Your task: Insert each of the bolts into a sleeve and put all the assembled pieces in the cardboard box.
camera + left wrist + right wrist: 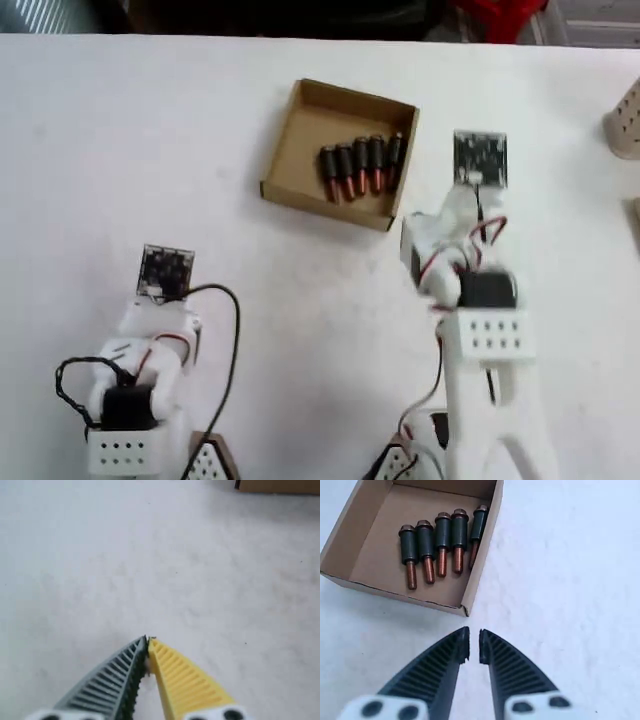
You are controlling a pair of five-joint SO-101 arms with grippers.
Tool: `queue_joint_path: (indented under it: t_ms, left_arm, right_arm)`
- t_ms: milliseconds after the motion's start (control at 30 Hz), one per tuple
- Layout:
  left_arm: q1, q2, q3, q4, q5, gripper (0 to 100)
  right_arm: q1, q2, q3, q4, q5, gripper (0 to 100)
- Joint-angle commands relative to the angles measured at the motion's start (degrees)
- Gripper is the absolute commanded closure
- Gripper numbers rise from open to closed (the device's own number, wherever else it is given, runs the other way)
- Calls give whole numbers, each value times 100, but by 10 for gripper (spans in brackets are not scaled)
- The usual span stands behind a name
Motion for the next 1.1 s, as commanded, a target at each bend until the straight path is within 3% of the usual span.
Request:
queue_joint_path:
  t_ms: [0, 300, 500, 1067]
  left_arm:
    - [48, -22, -158, 387, -35, 977]
    - [48, -22, 0, 571, 18, 976]
    - [4, -22, 0, 580, 9, 976]
    - [13, -22, 0, 580, 9, 976]
  right_arm:
    - [31, -1815, 1055, -242, 0, 981]
    - [-31, -4541, 3121, -242, 18, 978]
    - [-549, -5569, 4484, -242, 18, 979]
    - [-989, -5604, 4404, 2053, 9, 977]
